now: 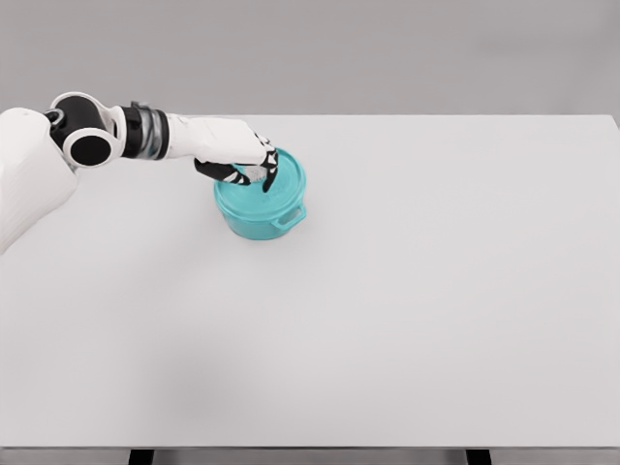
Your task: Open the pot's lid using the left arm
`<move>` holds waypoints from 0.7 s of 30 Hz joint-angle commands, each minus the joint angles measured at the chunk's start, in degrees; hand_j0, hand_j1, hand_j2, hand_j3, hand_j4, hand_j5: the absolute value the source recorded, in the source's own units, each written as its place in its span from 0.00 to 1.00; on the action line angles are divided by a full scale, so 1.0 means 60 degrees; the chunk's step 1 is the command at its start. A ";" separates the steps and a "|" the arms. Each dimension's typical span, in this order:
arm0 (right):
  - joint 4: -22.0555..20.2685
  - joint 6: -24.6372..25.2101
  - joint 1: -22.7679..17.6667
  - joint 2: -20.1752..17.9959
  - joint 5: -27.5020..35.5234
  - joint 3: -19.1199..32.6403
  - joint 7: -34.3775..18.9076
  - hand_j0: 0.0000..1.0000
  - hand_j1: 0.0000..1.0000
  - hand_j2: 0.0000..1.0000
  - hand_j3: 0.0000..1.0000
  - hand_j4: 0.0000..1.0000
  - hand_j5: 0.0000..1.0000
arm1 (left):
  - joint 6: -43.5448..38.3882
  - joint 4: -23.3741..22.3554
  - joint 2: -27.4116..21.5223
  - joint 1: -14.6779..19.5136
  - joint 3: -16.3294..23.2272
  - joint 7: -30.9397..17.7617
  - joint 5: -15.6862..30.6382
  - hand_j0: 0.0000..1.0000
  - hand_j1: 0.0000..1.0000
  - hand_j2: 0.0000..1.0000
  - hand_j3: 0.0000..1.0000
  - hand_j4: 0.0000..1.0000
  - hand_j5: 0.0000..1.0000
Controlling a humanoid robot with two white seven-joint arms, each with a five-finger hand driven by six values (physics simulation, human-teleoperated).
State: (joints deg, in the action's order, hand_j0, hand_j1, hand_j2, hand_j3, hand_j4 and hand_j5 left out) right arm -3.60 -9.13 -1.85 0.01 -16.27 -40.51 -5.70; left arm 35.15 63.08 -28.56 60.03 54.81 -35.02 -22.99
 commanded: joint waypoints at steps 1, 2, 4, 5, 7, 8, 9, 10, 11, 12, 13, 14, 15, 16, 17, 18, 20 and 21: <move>-0.0001 -0.0001 0.0000 -0.0002 0.0001 0.0000 -0.0002 1.00 1.00 1.00 1.00 1.00 1.00 | -0.0024 0.0063 -0.0117 0.0000 -0.0068 0.0003 0.0067 0.39 0.39 0.39 0.39 0.39 0.39; -0.0001 -0.0001 0.0000 -0.0002 0.0001 0.0000 -0.0002 1.00 1.00 1.00 1.00 1.00 1.00 | -0.0024 0.0064 -0.0146 0.0029 -0.0083 0.0003 0.0067 0.39 0.39 0.39 0.39 0.39 0.39; -0.0001 -0.0001 0.0000 -0.0002 0.0001 0.0000 -0.0002 1.00 1.00 1.00 1.00 1.00 1.00 | -0.0024 0.0122 -0.0498 0.0044 -0.0171 0.0003 0.0082 0.39 0.39 0.39 0.39 0.39 0.39; -0.0001 -0.0001 0.0000 -0.0002 0.0001 0.0000 -0.0002 1.00 1.00 1.00 1.00 1.00 1.00 | -0.0024 0.0122 -0.0717 0.0059 -0.0186 0.0003 0.0082 0.39 0.39 0.39 0.39 0.39 0.39; -0.0001 -0.0001 0.0000 -0.0002 0.0001 0.0000 -0.0002 1.00 1.00 1.00 1.00 1.00 1.00 | -0.0024 0.0137 -0.1288 0.0088 -0.0331 0.0003 0.0096 0.39 0.39 0.39 0.39 0.39 0.39; -0.0001 -0.0001 0.0000 -0.0002 0.0001 0.0000 -0.0002 1.00 1.00 1.00 1.00 1.00 1.00 | -0.0024 0.0151 -0.1449 0.0088 -0.0361 0.0003 0.0096 0.39 0.39 0.39 0.39 0.39 0.39; -0.0001 -0.0001 0.0000 -0.0002 0.0001 0.0000 -0.0002 1.00 1.00 1.00 1.00 1.00 1.00 | -0.0024 0.0151 -0.1947 0.0088 -0.0361 0.0003 0.0096 0.39 0.39 0.39 0.39 0.39 0.39; -0.0001 -0.0001 0.0000 -0.0002 0.0001 0.0000 -0.0002 1.00 1.00 1.00 1.00 1.00 1.00 | -0.0024 0.0151 -0.2343 0.0088 -0.0405 0.0003 0.0096 0.39 0.39 0.39 0.39 0.39 0.39; -0.0001 -0.0001 0.0000 -0.0002 0.0001 0.0000 -0.0002 1.00 1.00 1.00 1.00 1.00 1.00 | -0.0024 0.0151 -0.2518 0.0059 -0.0463 0.0003 0.0082 0.39 0.39 0.39 0.39 0.39 0.39; -0.0001 -0.0001 0.0000 -0.0002 0.0001 0.0000 -0.0002 1.00 1.00 1.00 1.00 1.00 1.00 | -0.0024 0.0151 -0.2768 0.0015 -0.0464 0.0003 0.0082 0.40 0.40 0.40 0.40 0.40 0.40; -0.0001 -0.0001 0.0000 -0.0002 0.0001 0.0000 -0.0002 1.00 1.00 1.00 1.00 1.00 1.00 | -0.0024 0.0137 -0.2944 -0.0029 -0.0464 0.0003 0.0082 0.40 0.40 0.40 0.40 0.40 0.40; -0.0001 -0.0001 0.0000 -0.0002 0.0001 0.0000 -0.0002 1.00 1.00 1.00 1.00 1.00 1.00 | -0.0024 0.0122 -0.3076 -0.0044 -0.0464 0.0003 0.0082 0.41 0.41 0.41 0.41 0.41 0.41; -0.0001 -0.0001 0.0000 -0.0002 0.0001 0.0000 -0.0002 1.00 1.00 1.00 1.00 1.00 1.00 | -0.0024 0.0078 -0.3135 -0.0058 -0.0464 0.0003 0.0067 0.43 0.43 0.43 0.43 0.43 0.43; -0.0001 -0.0001 0.0000 -0.0002 0.0001 0.0000 -0.0002 1.00 1.00 1.00 1.00 1.00 1.00 | -0.0024 0.0034 -0.3149 -0.0131 -0.0464 0.0003 0.0052 0.50 0.50 0.50 0.50 0.50 0.50; -0.0001 -0.0001 0.0000 -0.0002 0.0001 0.0000 -0.0002 1.00 1.00 1.00 1.00 1.00 1.00 | -0.0024 0.0005 -0.3135 -0.0190 -0.0464 0.0003 0.0052 0.78 0.78 0.78 0.78 0.78 0.78; -0.0001 -0.0001 0.0000 -0.0002 0.0001 0.0000 -0.0002 1.00 1.00 1.00 1.00 1.00 1.00 | -0.0024 0.0005 -0.3106 -0.0205 -0.0464 0.0003 0.0052 0.98 0.98 0.98 0.98 0.98 0.98; -0.0001 -0.0001 0.0000 -0.0002 0.0001 0.0000 -0.0002 1.00 1.00 1.00 1.00 1.00 1.00 | -0.0024 -0.0010 -0.3062 -0.0249 -0.0464 0.0003 0.0067 1.00 1.00 1.00 1.00 1.00 1.00; -0.0001 -0.0001 0.0000 -0.0002 0.0001 0.0000 -0.0002 1.00 1.00 1.00 1.00 1.00 1.00 | -0.0024 -0.0039 -0.3047 -0.0249 -0.0449 0.0003 0.0067 1.00 1.00 1.00 1.00 1.00 1.00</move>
State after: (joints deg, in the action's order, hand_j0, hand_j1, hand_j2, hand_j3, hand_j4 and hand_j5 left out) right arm -3.60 -9.13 -1.85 0.01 -16.27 -40.51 -5.70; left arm 35.16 63.01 -46.68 58.54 52.19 -35.03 -22.88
